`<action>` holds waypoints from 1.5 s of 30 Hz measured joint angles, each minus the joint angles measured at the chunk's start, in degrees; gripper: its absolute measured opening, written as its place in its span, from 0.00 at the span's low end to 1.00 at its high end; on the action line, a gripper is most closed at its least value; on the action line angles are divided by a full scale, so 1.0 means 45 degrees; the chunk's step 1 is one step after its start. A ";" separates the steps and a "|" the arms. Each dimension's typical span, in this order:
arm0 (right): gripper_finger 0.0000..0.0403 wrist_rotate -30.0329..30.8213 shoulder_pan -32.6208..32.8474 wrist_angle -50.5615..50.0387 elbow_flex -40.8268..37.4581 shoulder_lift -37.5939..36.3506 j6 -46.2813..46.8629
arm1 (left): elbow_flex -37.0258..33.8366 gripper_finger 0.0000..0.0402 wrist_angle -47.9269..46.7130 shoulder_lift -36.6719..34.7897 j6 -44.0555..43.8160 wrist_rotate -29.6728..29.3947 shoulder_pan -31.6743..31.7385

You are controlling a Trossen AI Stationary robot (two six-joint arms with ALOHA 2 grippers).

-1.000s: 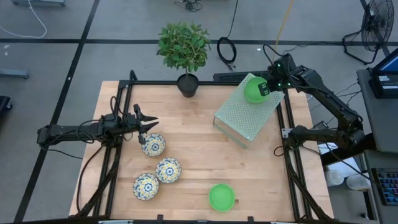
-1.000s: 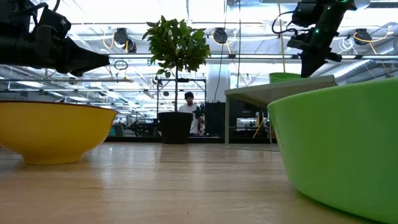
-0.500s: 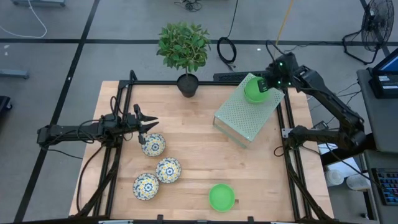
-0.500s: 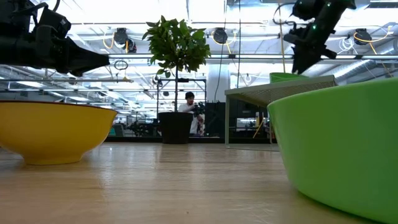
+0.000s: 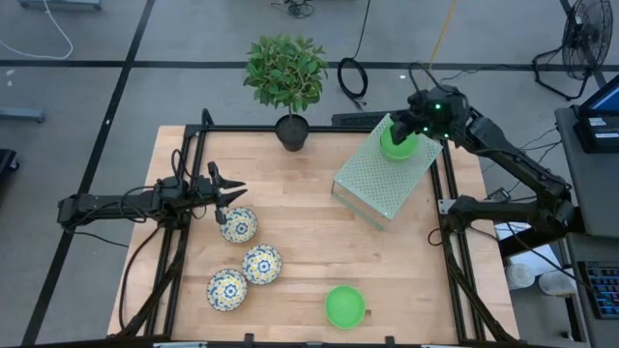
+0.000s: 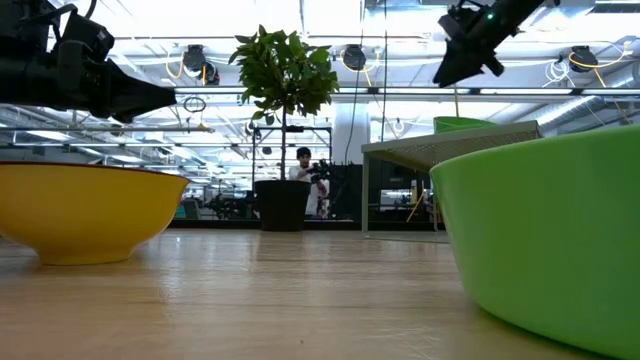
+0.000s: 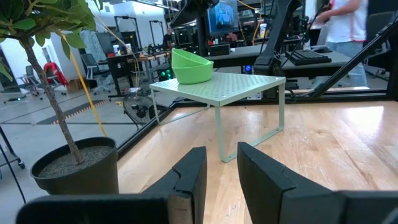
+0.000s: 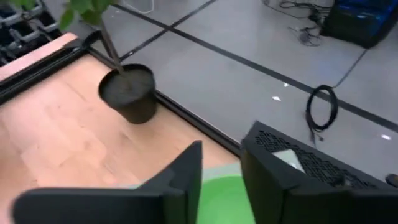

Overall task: Pick & Place Mini bowls
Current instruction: Stack the top green bowl on the green bowl on the shelf, then stack the green bowl on the green bowls on the shelf

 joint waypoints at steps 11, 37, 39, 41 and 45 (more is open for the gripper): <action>0.01 0.1567 0.0580 -0.0210 0.0000 0.1624 -0.0623 | 0.0000 0.23 0.0000 0.0000 0.0000 0.0000 0.0001; 0.00 0.1890 0.0730 0.0030 -0.0257 0.1384 -0.0530 | 0.0002 0.23 0.0000 0.0002 -0.0004 0.0007 0.0002; 0.00 0.2134 0.0826 -0.0215 -0.0257 0.1023 -0.0525 | 0.0004 0.23 0.0000 0.0002 -0.0004 0.0008 0.0002; 0.00 0.2140 0.0977 -0.0603 -0.0257 0.0655 -0.0466 | 0.0004 0.23 0.0000 0.0004 -0.0004 0.0006 0.0001; 0.00 0.0616 0.1502 -0.0662 -0.0257 -0.0101 -0.0362 | 0.0004 0.23 0.0000 -0.0001 -0.0004 0.0005 0.0000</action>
